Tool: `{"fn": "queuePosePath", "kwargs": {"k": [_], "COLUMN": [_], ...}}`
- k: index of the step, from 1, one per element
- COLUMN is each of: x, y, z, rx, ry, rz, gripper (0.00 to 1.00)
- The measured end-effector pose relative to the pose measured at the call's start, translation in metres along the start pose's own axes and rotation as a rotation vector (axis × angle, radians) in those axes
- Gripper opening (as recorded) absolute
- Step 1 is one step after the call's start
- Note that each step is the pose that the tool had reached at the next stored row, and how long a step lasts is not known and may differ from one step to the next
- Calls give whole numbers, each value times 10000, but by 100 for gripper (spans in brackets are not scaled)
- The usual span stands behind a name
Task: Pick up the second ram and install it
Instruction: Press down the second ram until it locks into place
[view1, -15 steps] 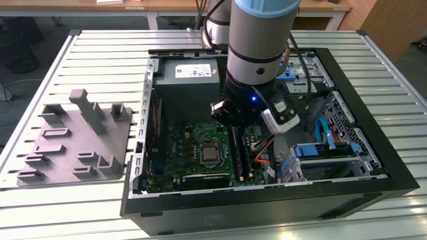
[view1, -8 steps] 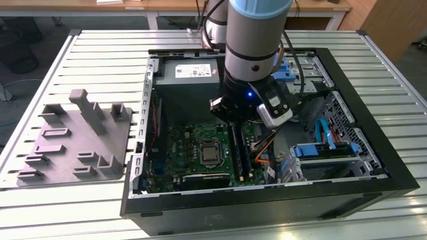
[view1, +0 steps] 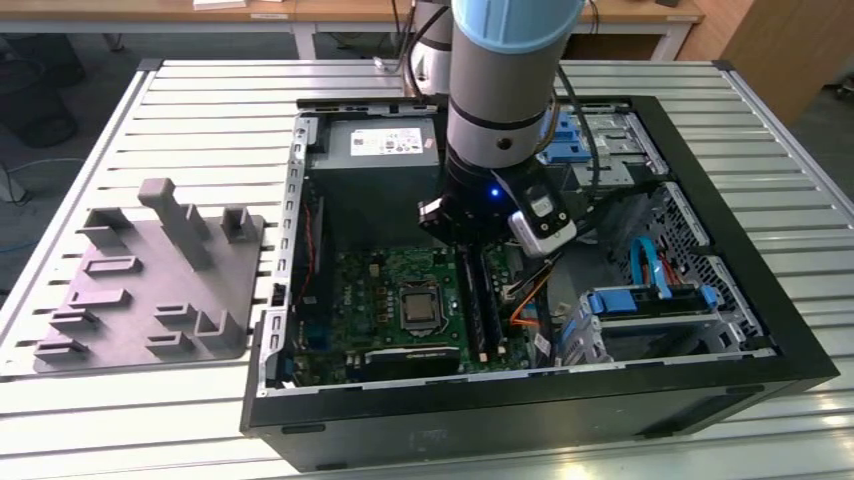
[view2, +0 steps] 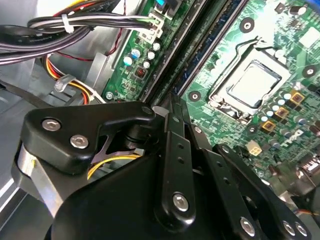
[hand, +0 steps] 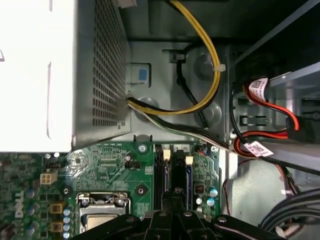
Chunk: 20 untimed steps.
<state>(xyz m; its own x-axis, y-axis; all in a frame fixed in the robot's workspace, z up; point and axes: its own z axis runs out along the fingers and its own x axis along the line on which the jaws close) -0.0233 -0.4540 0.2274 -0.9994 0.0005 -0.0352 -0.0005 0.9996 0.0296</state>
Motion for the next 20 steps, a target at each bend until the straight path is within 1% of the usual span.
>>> {"fn": "queuePosePath", "kwargs": {"k": [6, 9, 11, 12, 13, 14, 15, 17, 20], "x": [4, 4, 3, 1, 0, -1, -1, 0, 0], "y": [-2, -2, 1, 2, 2, 3, 0, -46, -157], "z": [98, 105, 81, 44, -9, -37, -38, -40, -42], "rx": [7, 3, -17, -18, -4, 2, 1, 25, 56], "ry": [6, 2, -18, -22, -20, -22, -24, -24, -23], "rz": [-1, 0, 0, 0, -1, -2, -1, -2, -3], "gripper": [10, 10, 10, 10, 10, 10, 10, 10, 10]}}
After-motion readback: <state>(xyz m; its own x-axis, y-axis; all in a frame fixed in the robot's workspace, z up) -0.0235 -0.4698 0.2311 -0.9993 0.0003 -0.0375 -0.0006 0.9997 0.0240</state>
